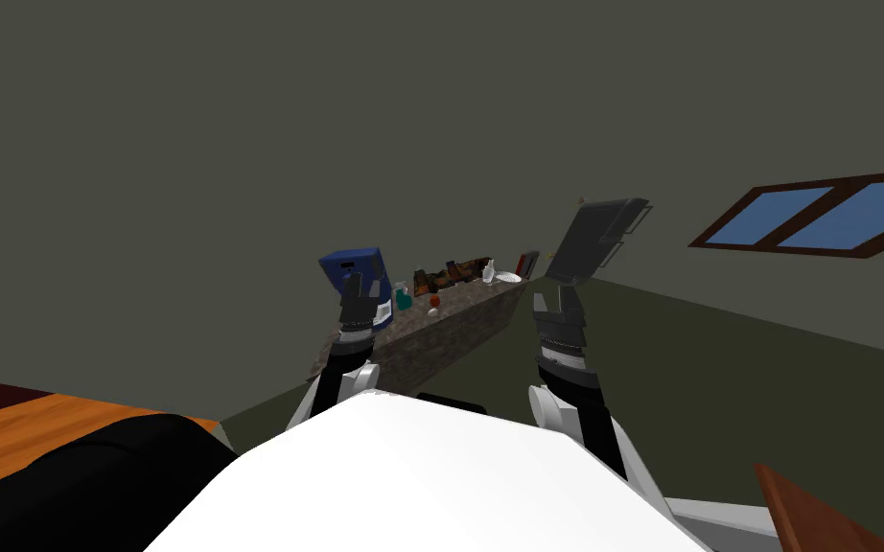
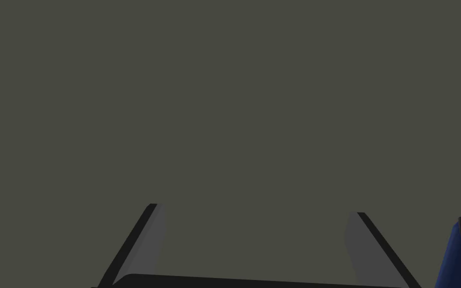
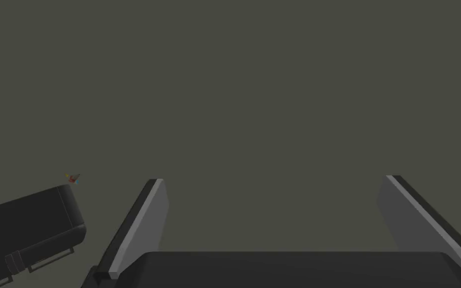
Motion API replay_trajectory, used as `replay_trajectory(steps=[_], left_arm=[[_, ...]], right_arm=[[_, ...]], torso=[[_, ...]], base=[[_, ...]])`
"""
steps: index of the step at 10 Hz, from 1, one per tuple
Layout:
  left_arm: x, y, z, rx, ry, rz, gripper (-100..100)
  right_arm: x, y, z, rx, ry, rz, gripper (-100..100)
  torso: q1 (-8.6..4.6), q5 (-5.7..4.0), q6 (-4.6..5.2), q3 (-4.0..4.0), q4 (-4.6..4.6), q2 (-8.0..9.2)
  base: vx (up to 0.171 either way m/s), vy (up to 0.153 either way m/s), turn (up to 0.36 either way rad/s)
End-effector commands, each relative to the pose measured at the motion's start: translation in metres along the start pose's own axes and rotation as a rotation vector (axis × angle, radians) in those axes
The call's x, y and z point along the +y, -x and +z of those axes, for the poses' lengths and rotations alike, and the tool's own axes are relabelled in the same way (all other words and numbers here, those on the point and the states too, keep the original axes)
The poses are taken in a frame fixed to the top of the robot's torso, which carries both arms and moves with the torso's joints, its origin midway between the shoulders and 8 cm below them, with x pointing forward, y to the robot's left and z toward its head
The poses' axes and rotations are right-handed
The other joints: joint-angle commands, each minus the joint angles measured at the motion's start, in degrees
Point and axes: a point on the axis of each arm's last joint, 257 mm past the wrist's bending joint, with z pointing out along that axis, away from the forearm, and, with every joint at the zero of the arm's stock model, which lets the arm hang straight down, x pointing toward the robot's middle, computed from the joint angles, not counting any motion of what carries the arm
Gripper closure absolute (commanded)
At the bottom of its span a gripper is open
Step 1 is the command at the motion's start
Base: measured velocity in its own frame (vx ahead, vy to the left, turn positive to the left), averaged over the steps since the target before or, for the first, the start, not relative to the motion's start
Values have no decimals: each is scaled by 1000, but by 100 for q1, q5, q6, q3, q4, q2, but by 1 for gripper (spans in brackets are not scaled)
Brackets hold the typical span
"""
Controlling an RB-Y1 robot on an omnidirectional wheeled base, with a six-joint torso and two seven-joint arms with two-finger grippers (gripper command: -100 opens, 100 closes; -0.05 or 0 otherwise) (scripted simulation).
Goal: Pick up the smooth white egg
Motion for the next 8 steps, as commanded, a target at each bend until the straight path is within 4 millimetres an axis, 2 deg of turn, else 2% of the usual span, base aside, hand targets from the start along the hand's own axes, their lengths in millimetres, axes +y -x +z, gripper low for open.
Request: replay_trajectory(steps=[1, 3, 5, 6, 8], left_arm=[[6, -1, -1, 24, 18, 2, -100], [20, 0, -2, 53, 64, 2, -100], [42, 6, -6, 74, 135, 0, -100], [42, 6, -6, 74, 135, 0, -100], [66, 17, -11, 83, 216, -6, -100]], right_arm=[[0, 0, 0, 0, 0, 0, 0], [0, 0, 0, 0, 0, 0, 0], [0, 0, 0, 0, 0, 0, 0], [0, 0, 0, 0, 0, 0, 0], [0, 0, 0, 0, 0, 0, 0]], torso=[[0, 0, 0, 0, 0, 0], [-26, -5, 0, -6, -2, -11], [-67, -14, 0, -12, -5, -21], [-66, -15, 0, -16, -6, -27], [-45, -10, 0, -12, -5, -19]], base=[[21, -34, 27], [40, -107, 53], [66, -183, 65], [64, -111, 26], [51, -117, 12]])
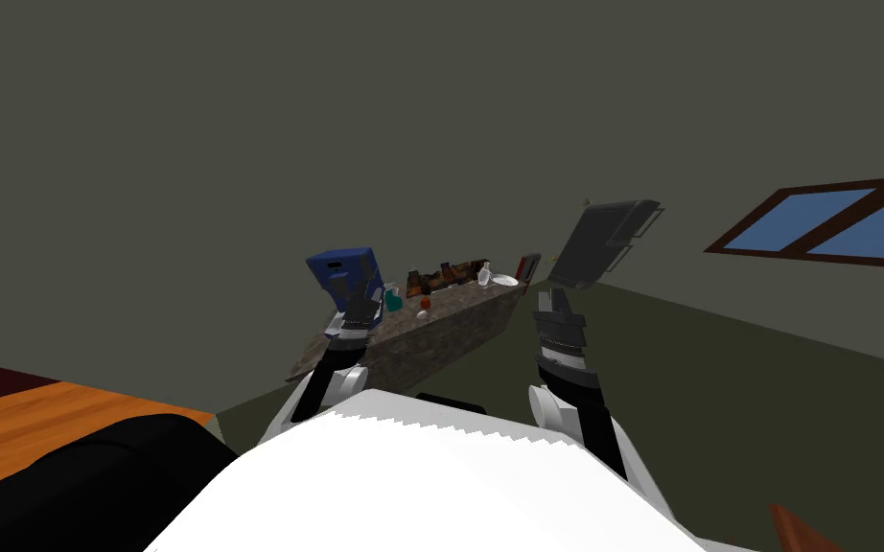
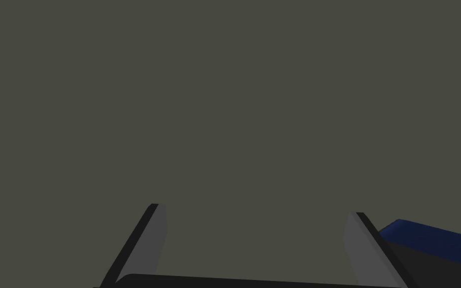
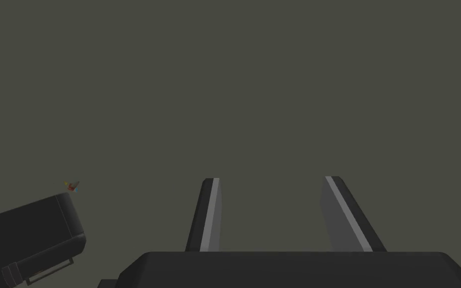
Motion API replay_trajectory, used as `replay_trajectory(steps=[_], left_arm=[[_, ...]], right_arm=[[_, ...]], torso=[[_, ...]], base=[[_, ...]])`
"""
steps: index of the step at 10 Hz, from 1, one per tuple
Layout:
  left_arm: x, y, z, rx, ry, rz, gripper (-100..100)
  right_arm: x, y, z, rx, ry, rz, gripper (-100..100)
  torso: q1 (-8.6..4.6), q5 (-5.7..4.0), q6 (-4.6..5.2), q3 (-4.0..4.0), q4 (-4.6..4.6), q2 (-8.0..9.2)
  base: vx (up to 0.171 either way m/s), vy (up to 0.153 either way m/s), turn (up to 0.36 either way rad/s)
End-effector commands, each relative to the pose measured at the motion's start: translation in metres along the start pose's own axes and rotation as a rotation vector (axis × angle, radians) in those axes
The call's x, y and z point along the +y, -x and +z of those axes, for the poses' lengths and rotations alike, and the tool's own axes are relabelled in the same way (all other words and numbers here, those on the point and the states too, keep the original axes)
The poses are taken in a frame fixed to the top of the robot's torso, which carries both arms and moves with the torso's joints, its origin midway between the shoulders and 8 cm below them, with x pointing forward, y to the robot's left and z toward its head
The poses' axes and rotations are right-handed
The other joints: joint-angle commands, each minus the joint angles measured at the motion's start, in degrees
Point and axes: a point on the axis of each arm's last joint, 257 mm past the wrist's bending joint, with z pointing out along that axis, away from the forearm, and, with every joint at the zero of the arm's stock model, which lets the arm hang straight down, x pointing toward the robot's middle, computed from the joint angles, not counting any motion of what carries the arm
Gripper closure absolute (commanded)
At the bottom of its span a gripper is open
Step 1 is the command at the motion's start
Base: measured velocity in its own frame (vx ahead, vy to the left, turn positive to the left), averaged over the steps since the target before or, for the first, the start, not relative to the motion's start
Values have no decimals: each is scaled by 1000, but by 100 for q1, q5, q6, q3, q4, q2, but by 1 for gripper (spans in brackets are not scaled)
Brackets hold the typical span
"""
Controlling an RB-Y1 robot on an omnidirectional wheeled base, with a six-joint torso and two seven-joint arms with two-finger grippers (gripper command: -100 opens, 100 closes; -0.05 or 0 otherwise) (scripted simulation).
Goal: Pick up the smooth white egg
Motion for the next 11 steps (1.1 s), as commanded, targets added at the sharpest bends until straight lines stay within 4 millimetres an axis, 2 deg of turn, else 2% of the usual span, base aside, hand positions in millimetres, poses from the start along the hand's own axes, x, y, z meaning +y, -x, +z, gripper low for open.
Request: replay_trajectory(steps=[1, 2, 3, 4, 5, 7, 8, 9, 10, 11], left_arm=[[11, 4, 2, 3, 38, -3, -100], [25, 11, 0, 3, 82, -9, -100], [28, 11, 0, 4, 92, -9, -100], [44, 19, -3, 2, 144, -16, -100], [45, 19, -4, 2, 151, -16, -100], [77, 38, -13, -9, 256, -31, -100], [82, 38, -15, -9, 278, -34, -100], [98, 48, -21, -19, 330, -44, -100], [101, 48, -22, -19, 345, -44, -100], [117, 60, -30, -32, 400, -56, -100]], right_arm=[[0, 0, 0, 0, 0, 0, 0], [0, 0, 0, 0, 0, 0, 0], [0, 0, 0, 0, 0, 0, 0], [0, 0, 0, 0, 0, 0, 0], [0, 0, 0, 0, 0, 0, 0], [0, 0, 0, 0, 0, 0, 0], [0, 0, 0, 0, 0, 0, 0], [0, 0, 0, 0, 0, 0, 0], [0, 0, 0, 0, 0, 0, 0], [0, 0, 0, 0, 0, 0, 0]], torso=[[0, 0, 0, 0, 0, 0], [2, 0, -1, 0, 0, 0], [-15, -2, -1, 1, 0, 2], [-13, -4, 0, 1, 0, 2], [-12, -3, 0, 0, 0, 2], [-9, -2, -1, 6, 2, 10], [-38, -7, 0, 3, 1, 5], [-24, -7, 0, 3, 1, 6], [-24, -5, 0, 4, 1, 9], [-8, -4, 0, 4, 1, 8]], base=[[57, -114, 64], [52, -166, 89], [51, -154, 41], [52, -149, 37], [24, -126, 22], [38, -191, 41], [40, -181, 39], [33, -177, 20], [37, -135, 21], [40, -130, 19]])
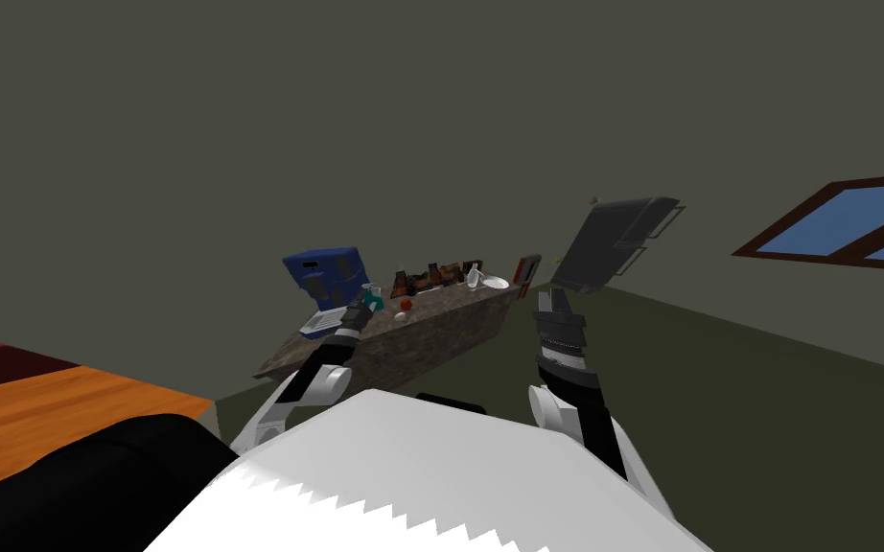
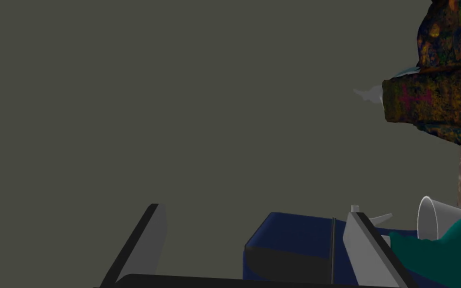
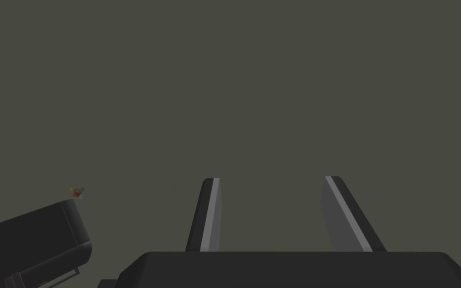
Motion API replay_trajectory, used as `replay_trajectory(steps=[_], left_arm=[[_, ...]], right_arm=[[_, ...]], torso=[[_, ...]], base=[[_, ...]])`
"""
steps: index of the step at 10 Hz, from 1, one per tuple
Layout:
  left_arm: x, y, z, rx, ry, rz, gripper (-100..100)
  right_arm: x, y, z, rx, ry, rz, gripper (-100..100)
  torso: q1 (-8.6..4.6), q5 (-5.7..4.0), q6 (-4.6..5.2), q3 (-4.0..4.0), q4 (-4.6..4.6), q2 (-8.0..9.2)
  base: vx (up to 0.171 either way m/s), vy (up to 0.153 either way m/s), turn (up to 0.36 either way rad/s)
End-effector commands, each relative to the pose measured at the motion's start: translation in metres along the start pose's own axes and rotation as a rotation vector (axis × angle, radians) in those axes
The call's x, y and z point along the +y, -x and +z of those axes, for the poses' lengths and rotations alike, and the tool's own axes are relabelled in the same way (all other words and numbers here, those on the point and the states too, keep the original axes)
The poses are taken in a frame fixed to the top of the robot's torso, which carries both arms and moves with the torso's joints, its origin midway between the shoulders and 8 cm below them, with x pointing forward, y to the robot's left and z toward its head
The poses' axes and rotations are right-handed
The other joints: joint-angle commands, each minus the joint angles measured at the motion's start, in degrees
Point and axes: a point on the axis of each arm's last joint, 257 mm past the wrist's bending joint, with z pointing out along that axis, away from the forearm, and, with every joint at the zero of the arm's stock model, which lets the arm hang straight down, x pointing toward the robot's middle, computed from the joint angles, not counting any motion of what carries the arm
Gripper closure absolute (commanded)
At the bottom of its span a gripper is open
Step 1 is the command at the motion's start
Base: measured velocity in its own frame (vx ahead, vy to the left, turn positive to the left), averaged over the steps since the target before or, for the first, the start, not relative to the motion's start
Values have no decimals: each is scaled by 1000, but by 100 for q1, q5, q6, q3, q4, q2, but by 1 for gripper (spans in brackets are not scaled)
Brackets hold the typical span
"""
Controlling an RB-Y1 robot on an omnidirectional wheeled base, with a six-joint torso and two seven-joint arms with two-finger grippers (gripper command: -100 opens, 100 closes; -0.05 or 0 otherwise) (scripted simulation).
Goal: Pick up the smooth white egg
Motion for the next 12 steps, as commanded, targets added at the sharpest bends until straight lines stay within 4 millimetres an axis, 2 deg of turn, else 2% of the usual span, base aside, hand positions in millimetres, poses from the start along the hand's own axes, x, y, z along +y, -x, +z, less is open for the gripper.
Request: replay_trajectory(steps=[1, 2, 3, 4, 5, 6, 7, 8, 10, 11, 12], left_arm=[[13, 7, -1, -7, 47, -7, -100], [27, 20, -3, -21, 94, -21, -100], [33, 20, -4, -21, 117, -21, -100], [48, 34, -8, -38, 166, -37, -100], [53, 34, -9, -39, 187, -37, -100], [67, 49, -14, -58, 233, -54, -100], [74, 49, -16, -58, 259, -54, -100], [87, 65, -22, -80, 304, -72, -100], [94, 65, -24, -80, 330, -73, -100], [109, 81, -33, -105, 387, -93, -100], [112, 81, -34, -105, 400, -93, -100]], right_arm=[[0, 0, 0, 0, 0, 0, 0], [0, 0, 0, 0, 0, 0, 0], [0, 0, 0, 0, 0, 0, 0], [0, 0, 0, 0, 0, 0, 0], [0, 0, 0, 0, 0, 0, 0], [0, 0, 0, 0, 0, 0, 0], [0, 0, 0, 0, 0, 0, 0], [0, 0, 0, 0, 0, 0, 0], [0, 0, 0, 0, 0, 0, 0], [0, 0, 0, 0, 0, 0, 0], [0, 0, 0, 0, 0, 0, 0]], torso=[[0, 0, 0, 0, 0, 0], [8, 1, 0, 2, 1, 3], [-8, -2, 0, -1, 0, -2], [-1, -2, 0, 1, 0, 2], [2, 0, 0, 3, 1, 5], [7, 0, 0, 3, 1, 6], [-4, -1, 0, 3, 1, 5], [0, -2, 0, 3, 1, 5], [7, 0, 0, 7, 3, 12], [20, 2, 0, 6, 2, 10], [12, 2, 0, 2, 1, 3]], base=[[29, -111, 15], [49, -164, 8], [33, -137, 20], [26, -129, 4], [23, -116, 7], [29, -153, -9], [28, -139, 7], [2, -120, -10], [13, -98, 0], [40, -113, -30], [26, -112, -2]])
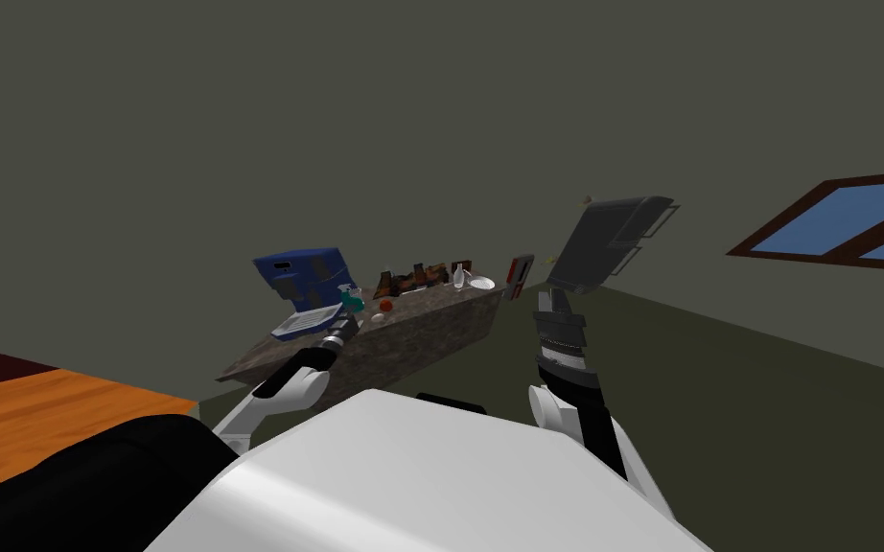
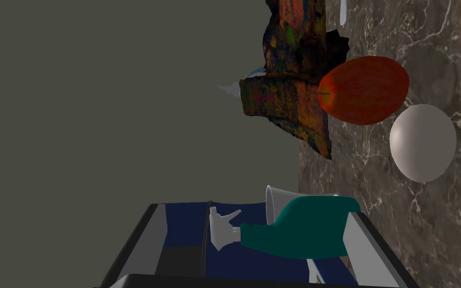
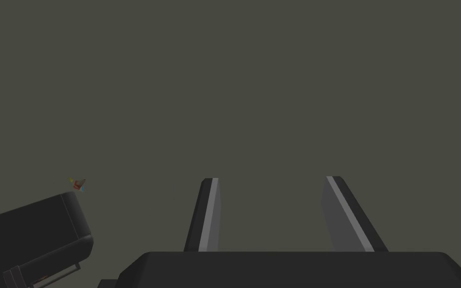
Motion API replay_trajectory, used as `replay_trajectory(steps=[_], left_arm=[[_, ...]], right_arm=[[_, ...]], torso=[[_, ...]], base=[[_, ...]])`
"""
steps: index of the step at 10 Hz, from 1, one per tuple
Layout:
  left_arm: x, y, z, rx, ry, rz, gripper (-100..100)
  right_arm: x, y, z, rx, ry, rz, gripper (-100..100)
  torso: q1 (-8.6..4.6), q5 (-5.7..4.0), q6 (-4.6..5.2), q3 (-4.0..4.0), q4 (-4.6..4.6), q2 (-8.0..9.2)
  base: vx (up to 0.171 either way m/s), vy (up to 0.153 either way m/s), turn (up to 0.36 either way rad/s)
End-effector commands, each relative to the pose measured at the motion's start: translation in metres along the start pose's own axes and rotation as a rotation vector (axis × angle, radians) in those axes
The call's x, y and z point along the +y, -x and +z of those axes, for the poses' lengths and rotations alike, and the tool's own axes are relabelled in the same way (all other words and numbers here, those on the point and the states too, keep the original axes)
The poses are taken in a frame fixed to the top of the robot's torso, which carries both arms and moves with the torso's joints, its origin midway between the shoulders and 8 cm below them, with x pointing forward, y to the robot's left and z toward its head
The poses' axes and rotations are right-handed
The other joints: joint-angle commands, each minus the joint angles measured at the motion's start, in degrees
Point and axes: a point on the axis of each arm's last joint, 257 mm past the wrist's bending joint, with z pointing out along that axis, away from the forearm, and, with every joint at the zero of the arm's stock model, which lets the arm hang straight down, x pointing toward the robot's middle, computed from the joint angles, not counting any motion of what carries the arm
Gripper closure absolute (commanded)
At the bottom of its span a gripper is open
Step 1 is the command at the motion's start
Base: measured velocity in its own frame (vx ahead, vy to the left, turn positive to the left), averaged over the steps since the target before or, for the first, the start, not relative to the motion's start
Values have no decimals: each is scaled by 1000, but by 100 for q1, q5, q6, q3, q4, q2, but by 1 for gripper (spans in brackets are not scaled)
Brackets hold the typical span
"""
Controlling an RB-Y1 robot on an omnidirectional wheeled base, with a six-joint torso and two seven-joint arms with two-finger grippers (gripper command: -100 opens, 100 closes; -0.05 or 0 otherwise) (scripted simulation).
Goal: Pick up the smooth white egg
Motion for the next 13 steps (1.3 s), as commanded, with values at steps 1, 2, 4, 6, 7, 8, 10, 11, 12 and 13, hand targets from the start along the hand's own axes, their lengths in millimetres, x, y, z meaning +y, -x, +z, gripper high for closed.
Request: replay_trajectory(steps=[1, 2, 4, 6, 7, 8, 10, 11, 12, 13], left_arm=[[21, 20, -2, -28, 72, -26, -100], [24, 20, -3, -29, 85, -26, -100], [42, 38, -7, -56, 152, -50, -100], [60, 57, -13, -84, 217, -76, -100], [76, 75, -20, -113, 278, -102, -100], [89, 94, -28, -145, 326, -122, -100], [106, 110, -39, -175, 393, -157, -100], [119, 127, -49, -207, 444, -181, -100], [127, 144, -59, -238, 482, -206, -100], [129, 143, -60, -238, 491, -211, -100]], right_arm=[[0, 0, 0, 0, 0, 0, 0], [0, 0, 0, 0, 0, 0, 0], [0, 0, 0, 0, 0, 0, 0], [0, 0, 0, 0, 0, 0, 0], [0, 0, 0, 0, 0, 0, 0], [0, 0, 0, 0, 0, 0, 0], [0, 0, 0, 0, 0, 0, 0], [0, 0, 0, 0, 0, 0, 0], [0, 0, 0, 0, 0, 0, 0], [0, 0, 0, 0, 0, 0, 0]], torso=[[0, 0, 0, 0, 0, 0], [-7, -1, 0, 3, 1, 6], [-9, -2, 0, 1, 1, 2], [-3, -1, 0, 4, 1, 6], [3, 0, 0, 5, 2, 8], [0, 0, 1, 6, 2, 11], [-24, -5, 1, 2, 1, 3], [-6, -3, -1, 2, 1, 4], [11, 1, 2, 3, 1, 5], [5, 1, 1, 5, 2, 8]], base=[[8, -130, -31], [13, -121, -10], [25, -127, -28], [8, -111, -38], [-2, -116, -53], [10, -162, -95], [29, -151, -75], [17, -79, -83], [14, -104, -162], [13, -78, -37]])
